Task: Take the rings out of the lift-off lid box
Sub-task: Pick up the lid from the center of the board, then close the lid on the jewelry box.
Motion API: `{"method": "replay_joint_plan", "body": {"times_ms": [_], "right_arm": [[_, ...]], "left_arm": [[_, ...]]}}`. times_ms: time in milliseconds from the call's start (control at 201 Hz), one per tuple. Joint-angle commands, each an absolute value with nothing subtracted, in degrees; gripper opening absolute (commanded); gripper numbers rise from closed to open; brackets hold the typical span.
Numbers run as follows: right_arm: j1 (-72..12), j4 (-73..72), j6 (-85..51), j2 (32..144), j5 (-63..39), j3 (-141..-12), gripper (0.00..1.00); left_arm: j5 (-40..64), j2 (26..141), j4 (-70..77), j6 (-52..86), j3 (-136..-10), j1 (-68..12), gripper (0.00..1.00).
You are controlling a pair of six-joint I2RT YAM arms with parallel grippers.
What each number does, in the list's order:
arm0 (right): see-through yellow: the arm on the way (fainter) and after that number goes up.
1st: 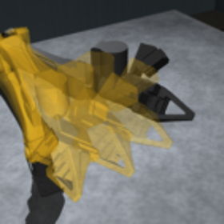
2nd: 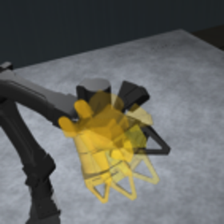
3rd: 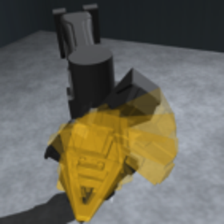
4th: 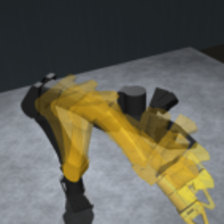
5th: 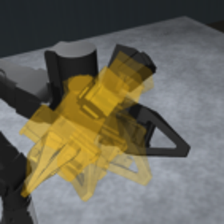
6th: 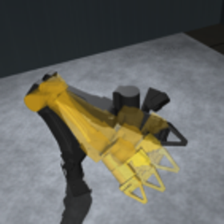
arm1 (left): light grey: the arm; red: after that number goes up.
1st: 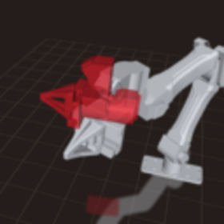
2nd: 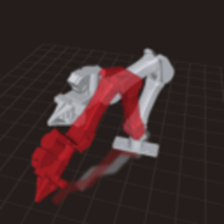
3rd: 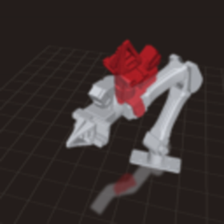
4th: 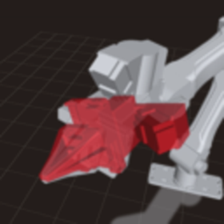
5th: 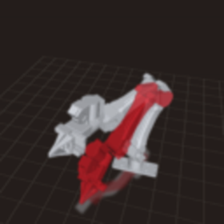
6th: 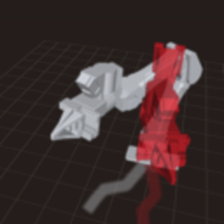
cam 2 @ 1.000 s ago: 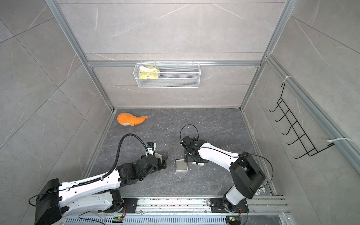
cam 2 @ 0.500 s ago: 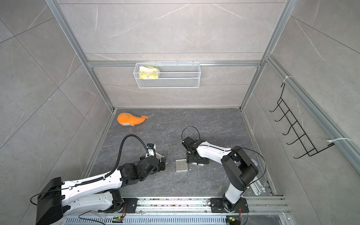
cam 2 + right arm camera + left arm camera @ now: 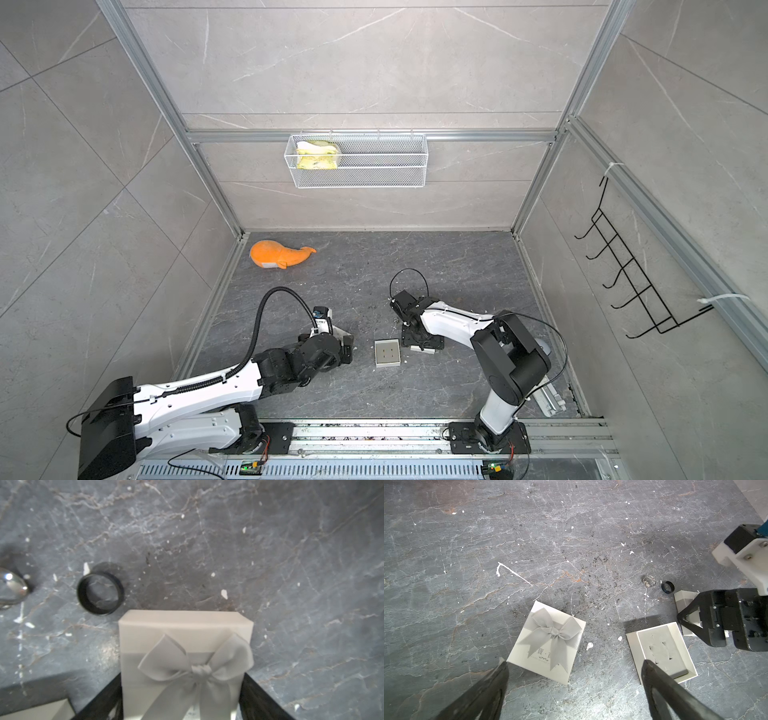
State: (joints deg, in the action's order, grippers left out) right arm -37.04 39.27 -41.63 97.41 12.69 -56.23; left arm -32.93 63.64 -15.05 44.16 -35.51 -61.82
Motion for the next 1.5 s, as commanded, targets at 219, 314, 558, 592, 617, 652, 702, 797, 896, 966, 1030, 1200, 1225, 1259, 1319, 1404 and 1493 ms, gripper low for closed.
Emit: {"method": "replay_joint_plan", "body": {"times_ms": [219,314,558,592,617,652,702,797,896,966,1030,1200,1225,1259,1319,1404,1493], "right_arm": [[-36.92,41.43,-41.93,94.51,14.15,-54.49,0.75],[-36.98,42.92,-41.95,91.41,14.62,-54.44,0.75],[-41.21,47.55,-42.32,85.62,13.91,-57.19,0.73],[-42.51,48.0,-42.74,85.67,13.46,-58.03,0.74],[-43.52,48.28,-42.88,85.9,12.93,-58.68,0.74],[-44.8,48.58,-43.21,86.31,12.43,-59.72,0.74],[-46.59,48.6,-43.65,87.02,11.68,-60.89,0.74],[-48.95,48.6,-44.21,88.93,10.52,-63.1,0.73],[-50.16,48.91,-44.43,90.91,9.94,-65.3,0.73],[-50.45,48.23,-44.48,92.15,8.36,-66.12,0.73],[-50.96,48.15,-44.48,93.9,7.47,-67.06,0.73],[-51.94,50.5,-43.62,97.41,7.12,-70.42,0.72],[-51.97,50.83,-43.47,97.62,7.12,-70.8,0.72],[-52.01,51.11,-43.29,97.84,6.84,-71.29,0.72],[-52.03,51.96,-42.86,98.49,6.27,-72.35,0.72],[-52.08,52.56,-42.5,99.26,6.18,-72.79,0.72],[-52.17,52.55,-42.28,100.1,5.47,-72.78,0.72]], "left_arm": [[-34.61,63.99,-15.74,45.4,-35.43,-61.43,1.0],[-35.28,63.71,-16.74,45.37,-35.84,-61.41,1.0],[-34.15,61.55,-20.85,45.15,-37.53,-57.36,1.0],[-33.2,61.0,-21.58,45.17,-37.55,-56.01,1.0],[-32.39,60.53,-21.7,45.09,-37.44,-55.06,1.0],[-31.33,59.71,-21.94,44.84,-37.23,-53.79,1.0],[-30.29,58.66,-22.44,44.74,-36.92,-52.18,1.0],[-29.09,56.59,-23.59,44.42,-36.26,-49.99,1.0],[-28.72,54.8,-24.77,44.04,-35.87,-48.93,1.0],[-28.74,54.01,-25.34,43.91,-35.56,-48.63,1.0],[-28.81,53.73,-25.89,44.1,-35.27,-48.35,1.0],[-28.57,53.16,-26.24,45.0,-34.2,-48.08,1.0],[-28.46,53.17,-26.21,45.06,-34.1,-48.08,1.0],[-28.34,53.1,-26.16,45.17,-33.93,-48.08,1.0],[-28.32,53.17,-26.02,45.19,-33.71,-48.0,1.0],[-27.98,53.18,-25.86,45.46,-33.38,-47.99,1.0],[-27.73,52.91,-25.42,45.62,-32.8,-47.99,1.0]]}}
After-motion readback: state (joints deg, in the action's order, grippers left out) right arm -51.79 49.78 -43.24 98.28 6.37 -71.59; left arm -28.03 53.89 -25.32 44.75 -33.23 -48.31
